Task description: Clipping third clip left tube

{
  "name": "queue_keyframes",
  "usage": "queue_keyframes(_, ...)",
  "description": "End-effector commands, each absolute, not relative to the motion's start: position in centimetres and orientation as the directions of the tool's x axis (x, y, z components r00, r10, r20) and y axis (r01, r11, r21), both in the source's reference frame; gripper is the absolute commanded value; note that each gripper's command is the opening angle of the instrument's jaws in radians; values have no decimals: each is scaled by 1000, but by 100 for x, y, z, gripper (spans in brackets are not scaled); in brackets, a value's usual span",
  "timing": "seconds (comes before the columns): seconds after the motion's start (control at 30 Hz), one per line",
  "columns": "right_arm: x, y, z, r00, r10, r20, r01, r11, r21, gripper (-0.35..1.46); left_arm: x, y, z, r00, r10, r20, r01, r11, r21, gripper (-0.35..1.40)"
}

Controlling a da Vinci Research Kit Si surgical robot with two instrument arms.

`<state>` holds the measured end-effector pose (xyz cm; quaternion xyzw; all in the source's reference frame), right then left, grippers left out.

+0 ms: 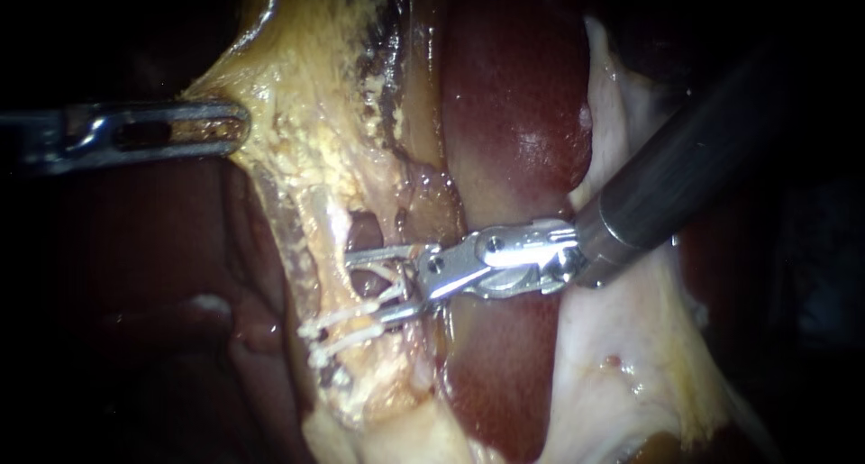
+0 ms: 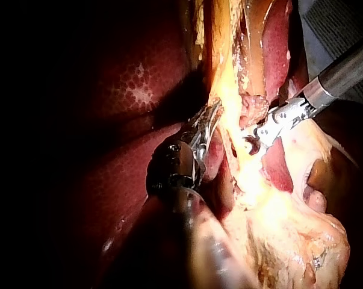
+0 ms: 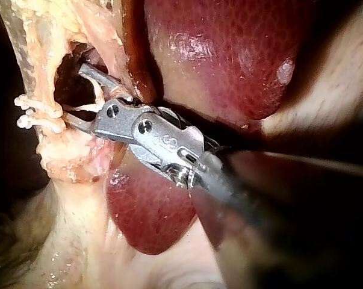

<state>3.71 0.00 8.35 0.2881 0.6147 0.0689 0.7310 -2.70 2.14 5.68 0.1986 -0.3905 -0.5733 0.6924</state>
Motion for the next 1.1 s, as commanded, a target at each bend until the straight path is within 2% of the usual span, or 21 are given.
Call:
queue_keyframes(0.03, 371, 0, 835, 235, 455, -859, 254, 825, 506, 46, -270, 214, 567, 38, -949, 313, 639, 264, 723, -35)
queue_keyframes(0.43, 367, 3, 833, 237, 467, -852, 252, 818, 518, 47, -269, 213, 566, 38, -949, 313, 639, 264, 723, -35)
queue_keyframes(0.83, 317, 57, 789, 229, 504, -833, 216, 808, 548, 50, -262, 214, 560, 40, -950, 311, 636, 264, 725, -35)
queue_keyframes(1.1, 305, 67, 774, 228, 513, -828, 215, 803, 556, 51, -262, 213, 558, 40, -950, 310, 637, 264, 725, -35)
